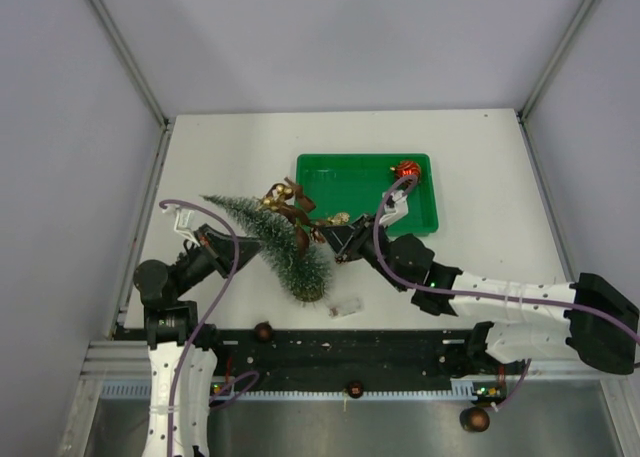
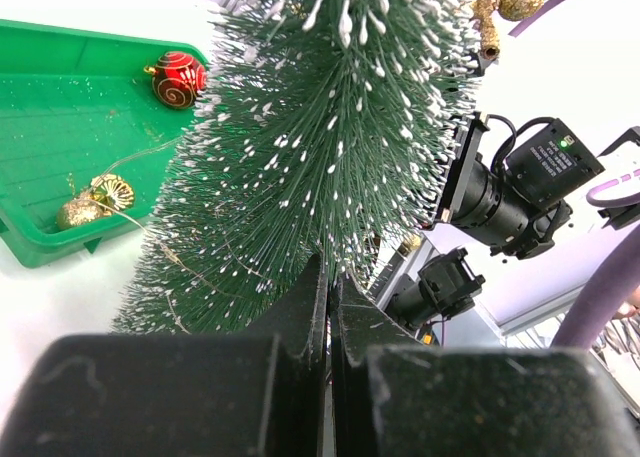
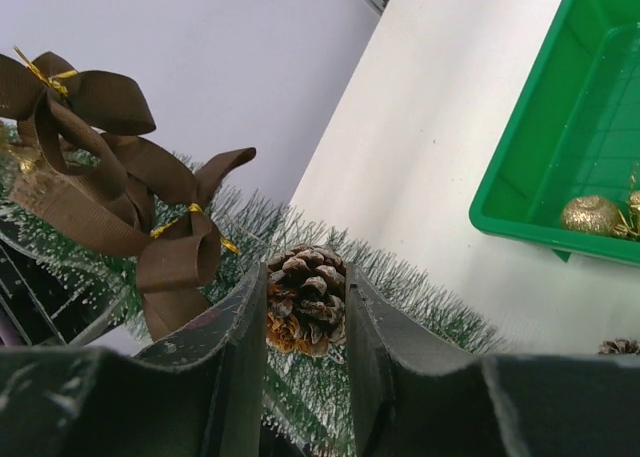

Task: Decorate the small christmas tree

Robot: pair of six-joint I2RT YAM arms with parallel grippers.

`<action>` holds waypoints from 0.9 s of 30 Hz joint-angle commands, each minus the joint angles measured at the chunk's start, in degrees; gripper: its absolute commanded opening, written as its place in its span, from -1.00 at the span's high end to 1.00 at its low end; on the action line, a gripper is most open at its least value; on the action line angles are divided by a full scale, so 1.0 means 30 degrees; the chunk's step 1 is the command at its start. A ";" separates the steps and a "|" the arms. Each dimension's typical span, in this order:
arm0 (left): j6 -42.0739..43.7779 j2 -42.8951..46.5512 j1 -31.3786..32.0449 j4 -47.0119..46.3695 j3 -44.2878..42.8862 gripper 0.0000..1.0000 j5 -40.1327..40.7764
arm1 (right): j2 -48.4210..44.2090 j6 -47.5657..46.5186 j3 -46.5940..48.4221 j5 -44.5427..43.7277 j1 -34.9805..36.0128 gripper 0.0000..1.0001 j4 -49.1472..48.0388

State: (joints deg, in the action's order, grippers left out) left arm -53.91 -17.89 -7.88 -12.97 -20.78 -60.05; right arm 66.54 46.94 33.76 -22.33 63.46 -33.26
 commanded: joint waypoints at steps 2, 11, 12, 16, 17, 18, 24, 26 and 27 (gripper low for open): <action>-0.0165 0.0514 0.0019 -0.1213 -0.0341 1.00 -0.0256 | -0.0442 -0.0411 0.0964 0.0382 -0.0148 1.00 -0.1074; -0.0370 0.0455 0.0019 -0.1360 -0.0399 1.00 -0.0198 | -0.0911 -0.0616 0.0847 0.0207 -0.0382 1.00 -0.0752; -0.0341 0.0455 0.0019 -0.1389 -0.0428 1.00 -0.0198 | -0.1144 -0.0675 0.0818 0.0003 -0.0411 1.00 -0.0577; -0.0399 0.0485 0.0019 -0.1330 -0.0429 1.00 -0.0139 | -0.1498 -0.0471 0.0436 0.0000 -0.0675 1.00 -0.0751; -0.0399 0.0485 0.0019 -0.1330 -0.0429 1.00 -0.0110 | -0.1411 -0.0412 0.0495 0.0146 -0.0675 1.00 -0.0693; -0.0399 0.0456 0.0019 -0.1388 -0.0429 1.00 -0.0110 | -0.1236 -0.0296 0.0524 0.0292 -0.0646 1.00 -0.0692; -0.0458 0.0339 0.0019 -0.1477 -0.0575 1.00 -0.0051 | -0.0211 0.0379 0.0700 0.1142 -0.0646 1.00 -0.1424; -0.0458 0.0309 0.0019 -0.1477 -0.0604 1.00 -0.0051 | 0.0054 0.0496 0.0759 0.1523 -0.0646 1.00 -0.1687; -0.0458 0.0338 0.0019 -0.1477 -0.0604 1.00 -0.0051 | 0.0171 0.0584 0.0817 0.1640 -0.0675 1.00 -0.1688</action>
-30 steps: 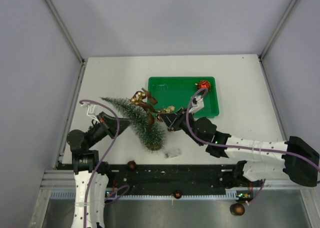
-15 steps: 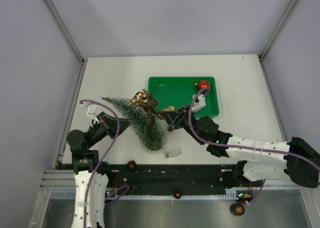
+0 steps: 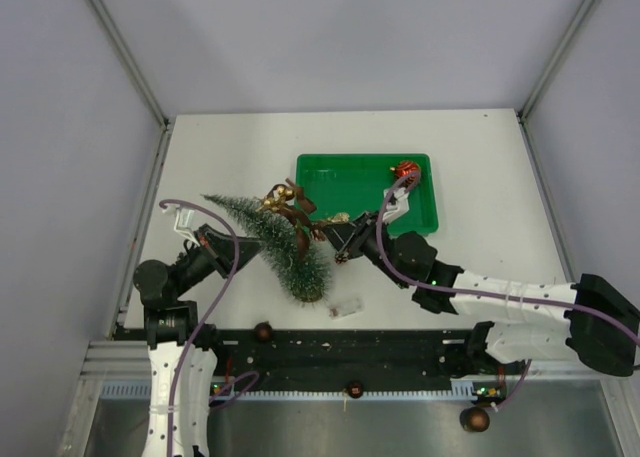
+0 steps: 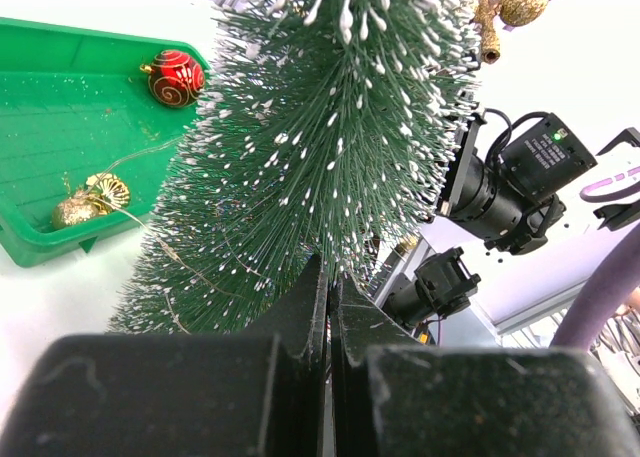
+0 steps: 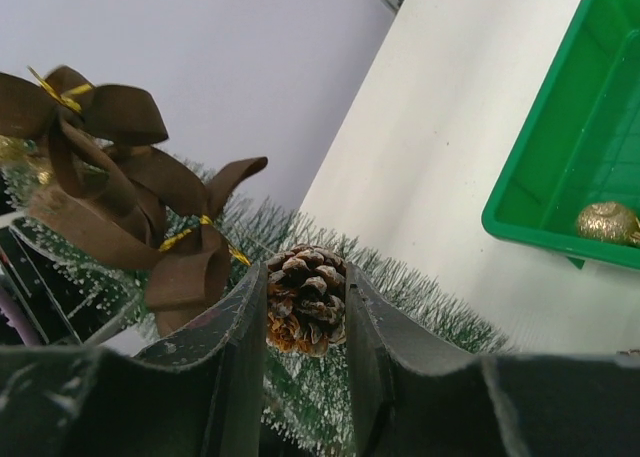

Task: Decorate the small christmas tree

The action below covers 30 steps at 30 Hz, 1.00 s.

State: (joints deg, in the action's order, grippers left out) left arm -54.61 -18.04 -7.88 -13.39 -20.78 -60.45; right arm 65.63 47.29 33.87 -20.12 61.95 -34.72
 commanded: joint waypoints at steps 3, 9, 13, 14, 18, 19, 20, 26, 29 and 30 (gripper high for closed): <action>-0.0224 0.0331 0.0019 -0.1396 -0.0604 1.00 0.0109 | 0.0654 0.0556 0.0781 0.1140 -0.0172 1.00 -0.1172; -0.0225 0.0126 0.0019 -0.1485 -0.0575 1.00 0.0139 | -0.0047 0.0468 0.0401 0.0819 -0.0172 1.00 -0.0586; -0.0225 0.0097 0.0019 -0.1485 -0.0546 1.00 0.0285 | -0.0634 0.0555 0.0020 0.0788 -0.0172 1.00 -0.0264; -0.0225 0.0067 0.0019 -0.1514 -0.0575 1.00 0.0314 | -0.0664 0.0585 -0.0039 0.0817 -0.0173 1.00 -0.0176; -0.0195 -0.0021 0.0019 -0.1456 -0.0663 1.00 0.0431 | -0.1102 0.0878 -0.0594 0.1023 -0.0143 1.00 0.0088; -0.0195 -0.0050 0.0019 -0.1456 -0.0721 1.00 0.0432 | -0.1191 0.0936 -0.0683 0.1023 -0.0114 1.00 0.0234; -0.0195 -0.0050 0.0019 -0.1456 -0.0692 1.00 0.0461 | -0.1279 0.0995 -0.0800 0.1052 -0.0143 1.00 0.0293; -0.0195 -0.0197 -0.0010 -0.1485 -0.0809 1.00 0.0549 | -0.1426 0.1200 -0.1356 0.0965 -0.0143 1.00 0.0587; -0.0195 -0.0197 0.0019 -0.1426 -0.0868 1.00 0.0578 | -0.1426 0.1317 -0.1562 0.0906 -0.0143 1.00 0.0616; -0.0195 -0.0197 0.0019 -0.1397 -0.0868 1.00 0.0578 | -0.1484 0.1318 -0.1592 0.0935 -0.0114 1.00 0.0616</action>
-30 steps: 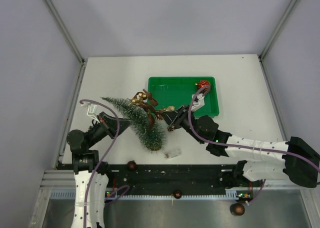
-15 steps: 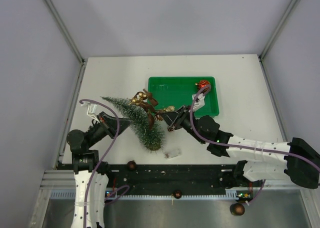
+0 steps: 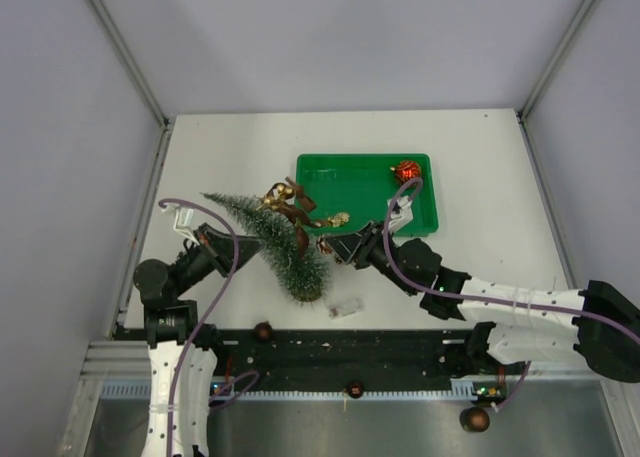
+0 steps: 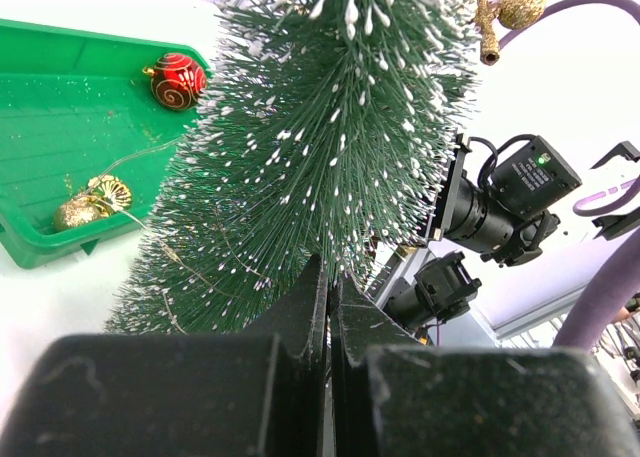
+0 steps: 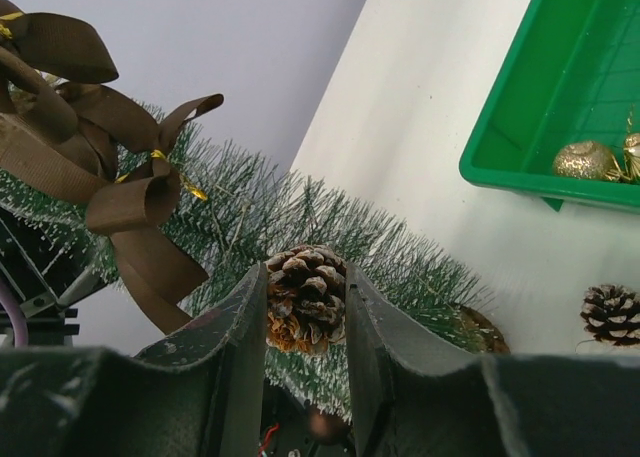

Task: Decorate the small christmas tree

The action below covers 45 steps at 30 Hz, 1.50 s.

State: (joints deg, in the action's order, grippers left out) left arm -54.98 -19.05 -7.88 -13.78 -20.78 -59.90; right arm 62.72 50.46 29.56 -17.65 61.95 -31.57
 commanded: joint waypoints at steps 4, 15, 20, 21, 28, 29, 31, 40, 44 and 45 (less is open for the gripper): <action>-0.0071 0.0197 0.0048 -0.1207 -0.0897 1.00 0.0426 | -0.0486 0.0290 -0.0302 0.0141 -0.0143 1.00 -0.0433; -0.0247 0.0226 0.0019 -0.1178 -0.1014 1.00 0.0542 | -0.0165 0.0642 -0.0655 0.0346 -0.0056 1.00 -0.1106; -0.0364 0.0227 0.0019 -0.1178 -0.1132 1.00 0.0513 | 0.0567 0.0525 -0.0157 0.0375 0.0149 1.00 -0.1662; -0.0364 0.0255 0.0019 -0.1207 -0.1132 1.00 0.0513 | 0.0742 0.0467 0.0017 0.0404 0.0179 1.00 -0.1750; -0.0394 0.0344 0.0019 -0.1148 -0.1132 1.00 0.0513 | 0.1915 0.0641 0.0430 0.0551 0.0384 1.00 -0.1927; -0.0423 0.0402 0.0019 -0.1120 -0.1132 1.00 0.0513 | 0.1974 0.0729 0.0371 0.0551 0.0355 0.99 -0.1985; -0.0452 0.0373 0.0019 -0.1177 -0.1103 1.00 0.0542 | 0.2004 0.0818 0.0254 0.0493 0.0355 0.86 -0.2015; -0.0540 0.0402 0.0019 -0.1353 -0.1014 1.00 0.0484 | 0.1916 0.0730 0.0429 0.0609 0.0384 0.10 -0.1810; -0.0540 0.0461 0.0019 -0.1266 -0.1044 1.00 0.0455 | 0.1858 0.0701 0.0459 0.0668 0.0384 -0.07 -0.1576; -0.0569 0.0461 0.0019 -0.1266 -0.1044 1.00 0.0484 | 0.1770 0.0672 0.0459 0.0668 0.0413 -0.08 -0.1488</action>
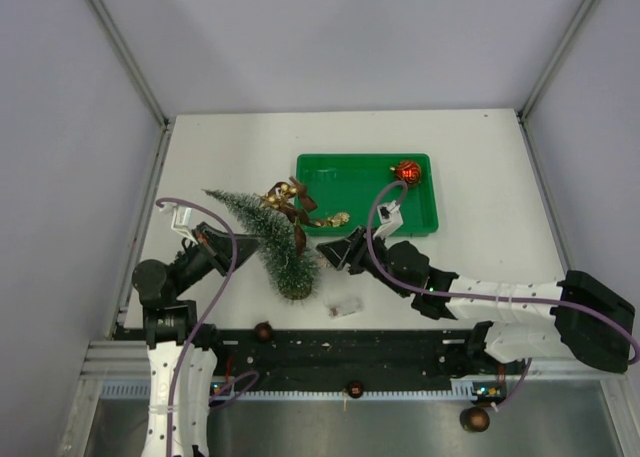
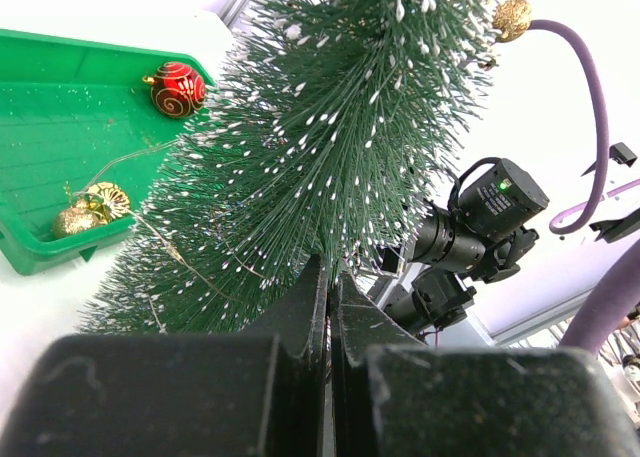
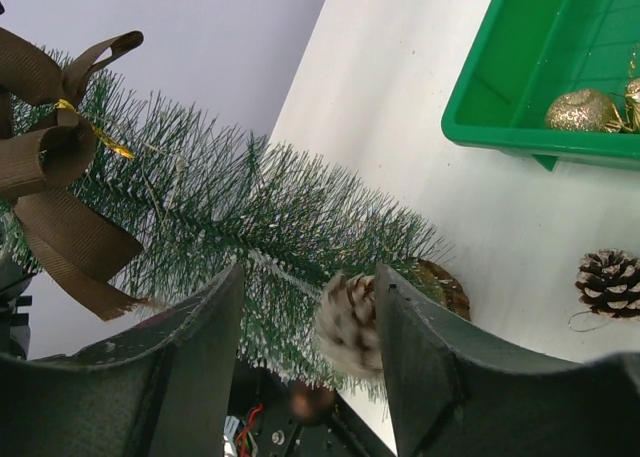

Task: Decorate the small christmas tree

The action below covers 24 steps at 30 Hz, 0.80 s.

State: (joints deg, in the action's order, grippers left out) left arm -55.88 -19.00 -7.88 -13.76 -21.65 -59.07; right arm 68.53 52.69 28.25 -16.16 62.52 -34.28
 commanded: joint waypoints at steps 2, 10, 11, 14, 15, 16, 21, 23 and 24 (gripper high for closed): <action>-0.0212 0.0446 0.0019 -0.1244 -0.0781 1.00 0.0178 | -0.0314 -0.0101 0.0838 0.0085 0.0224 -0.10 -0.0526; -0.0183 0.0475 0.0019 -0.1273 -0.0782 1.00 0.0178 | -0.1689 -0.0715 0.0837 -0.0792 0.0195 -0.11 0.1374; -0.0154 0.0475 0.0019 -0.1244 -0.0782 1.00 0.0120 | -0.1924 -0.0948 0.0895 -0.1026 0.0195 -0.11 0.1814; -0.0095 0.0505 0.0048 -0.1214 -0.0811 1.00 0.0032 | -0.2715 -0.1768 0.1595 -0.2079 -0.0388 -0.11 0.4358; -0.0037 0.0505 0.0048 -0.1185 -0.0782 1.00 0.0002 | -0.2891 -0.1974 0.1947 -0.2489 -0.0797 -0.11 0.5469; 0.0022 0.0476 0.0019 -0.1127 -0.0811 1.00 -0.0027 | -0.3067 -0.2324 0.2444 -0.2783 -0.1411 -0.11 0.6466; 0.0227 0.0446 0.0048 -0.1039 -0.0870 1.00 0.0002 | -0.1142 -0.4784 0.7127 -0.2640 -0.6530 -0.30 1.1393; 0.0198 0.0475 0.0019 -0.1010 -0.0811 1.00 0.0002 | 0.0613 -0.5401 0.8915 -0.2610 -0.8321 -0.41 1.3413; 0.0198 0.0475 0.0019 -0.0980 -0.0811 1.00 0.0002 | 0.1696 -0.5694 0.9764 -0.2610 -0.9114 -0.48 1.3826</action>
State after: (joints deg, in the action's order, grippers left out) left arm -55.77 -18.96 -7.88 -13.74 -21.65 -59.11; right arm 65.60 42.09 47.40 -22.11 43.97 -4.67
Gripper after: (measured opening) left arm 0.019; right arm 0.684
